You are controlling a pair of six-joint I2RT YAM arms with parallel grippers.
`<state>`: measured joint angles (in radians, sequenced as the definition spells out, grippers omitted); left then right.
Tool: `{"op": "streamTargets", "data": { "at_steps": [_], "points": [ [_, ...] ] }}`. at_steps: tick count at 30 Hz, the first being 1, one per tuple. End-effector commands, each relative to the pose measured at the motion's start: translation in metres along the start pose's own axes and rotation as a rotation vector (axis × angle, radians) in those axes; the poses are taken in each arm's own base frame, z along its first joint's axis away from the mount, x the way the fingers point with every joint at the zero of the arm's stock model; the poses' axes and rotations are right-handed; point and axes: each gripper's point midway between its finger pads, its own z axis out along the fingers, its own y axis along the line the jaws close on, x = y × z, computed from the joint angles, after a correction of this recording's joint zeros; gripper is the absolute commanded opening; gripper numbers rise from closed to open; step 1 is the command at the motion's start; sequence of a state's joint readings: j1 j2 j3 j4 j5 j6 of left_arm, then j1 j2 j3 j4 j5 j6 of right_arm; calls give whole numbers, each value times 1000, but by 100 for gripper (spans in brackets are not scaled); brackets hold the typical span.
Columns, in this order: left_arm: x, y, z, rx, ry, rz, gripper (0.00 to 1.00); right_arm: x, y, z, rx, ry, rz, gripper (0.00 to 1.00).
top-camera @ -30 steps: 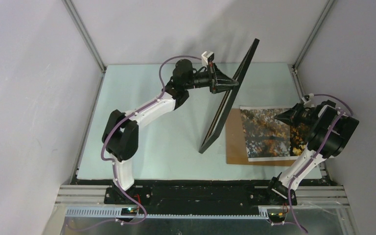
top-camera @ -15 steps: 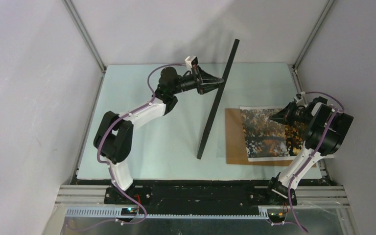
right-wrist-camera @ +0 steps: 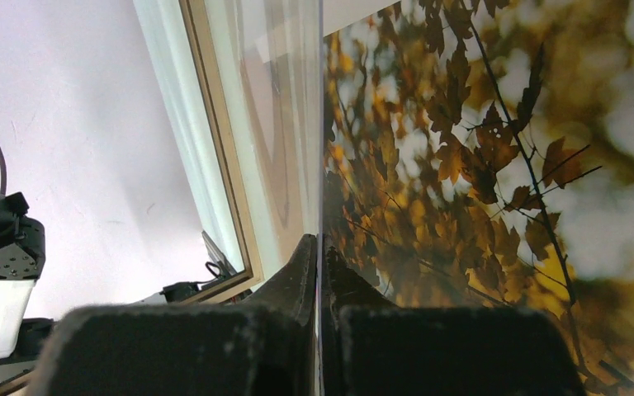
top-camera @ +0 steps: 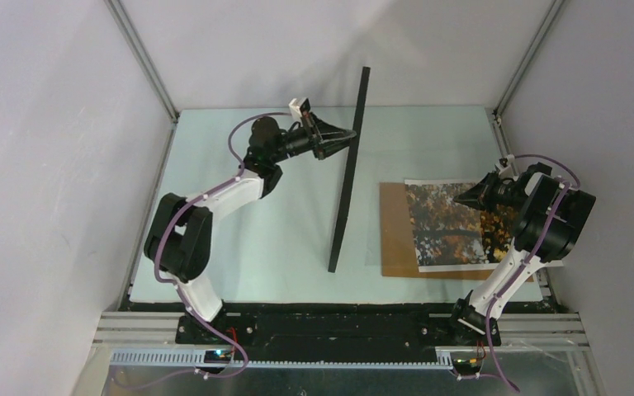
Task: Put the photo into the frame
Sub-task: Turn over the photo frame at the center of the board.
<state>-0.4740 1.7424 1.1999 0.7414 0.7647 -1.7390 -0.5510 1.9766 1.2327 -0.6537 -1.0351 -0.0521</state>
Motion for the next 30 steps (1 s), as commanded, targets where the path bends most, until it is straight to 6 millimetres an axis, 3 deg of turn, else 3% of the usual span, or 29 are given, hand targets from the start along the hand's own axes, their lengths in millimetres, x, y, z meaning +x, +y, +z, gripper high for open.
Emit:
{"op": "streamTargets", "data": {
  "at_steps": [1, 11, 18, 25, 30],
  "points": [
    [4, -22, -22, 37, 11, 185, 0, -4, -1, 1, 6, -4, -15, 0],
    [-12, -6, -47, -27, 12, 243, 5, -4, -2, 1, 13, -3, -16, 0],
    [-19, 15, -57, -99, 14, 251, 7, -4, -1, 1, 14, -1, -17, 0],
    [-23, 27, -71, -200, -13, 316, 17, -3, 0, 1, 14, 0, -17, 0],
    [-26, 40, -82, -277, -28, 325, 19, -3, 0, 2, 12, 3, -17, 0]
  ]
}}
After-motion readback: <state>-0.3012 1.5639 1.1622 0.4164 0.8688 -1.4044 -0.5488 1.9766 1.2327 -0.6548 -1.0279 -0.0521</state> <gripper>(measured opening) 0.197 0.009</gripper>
